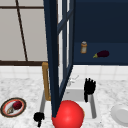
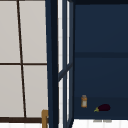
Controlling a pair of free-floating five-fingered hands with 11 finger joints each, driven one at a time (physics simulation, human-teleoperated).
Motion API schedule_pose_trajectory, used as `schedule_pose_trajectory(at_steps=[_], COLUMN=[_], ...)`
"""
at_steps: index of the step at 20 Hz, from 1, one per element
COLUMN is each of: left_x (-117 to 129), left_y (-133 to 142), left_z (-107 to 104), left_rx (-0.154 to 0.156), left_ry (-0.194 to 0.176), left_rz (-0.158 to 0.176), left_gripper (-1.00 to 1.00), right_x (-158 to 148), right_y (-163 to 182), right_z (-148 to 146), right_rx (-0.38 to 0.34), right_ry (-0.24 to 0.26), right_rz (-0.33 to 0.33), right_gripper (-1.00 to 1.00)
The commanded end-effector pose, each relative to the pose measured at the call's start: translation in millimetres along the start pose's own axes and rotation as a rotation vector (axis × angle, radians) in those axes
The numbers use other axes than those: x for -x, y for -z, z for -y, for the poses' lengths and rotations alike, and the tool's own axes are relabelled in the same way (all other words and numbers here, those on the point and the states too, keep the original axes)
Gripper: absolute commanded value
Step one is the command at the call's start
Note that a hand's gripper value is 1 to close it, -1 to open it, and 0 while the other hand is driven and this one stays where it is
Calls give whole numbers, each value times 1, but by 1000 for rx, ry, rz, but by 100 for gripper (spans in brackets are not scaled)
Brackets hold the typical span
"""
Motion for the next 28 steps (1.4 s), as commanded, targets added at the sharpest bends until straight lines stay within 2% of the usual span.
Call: schedule_pose_trajectory(at_steps=[1, 11, 25, 28], left_x=[0, 0, 0, 0], left_y=[0, 0, 0, 0], left_z=[0, 0, 0, 0], left_rx=[0, 0, 0, 0], left_ry=[0, 0, 0, 0], left_rz=[0, 0, 0, 0], left_gripper=[0, 0, 0, 0], right_x=[-21, -84, -187, -204], right_y=[-5, -20, -42, -46], right_z=[-24, -84, -142, -146], right_rx=[-41, -95, -223, -250], right_ry=[-58, -59, -85, -105], right_rz=[9, 10, -12, -30], right_gripper=[-100, -100, -100, -100])
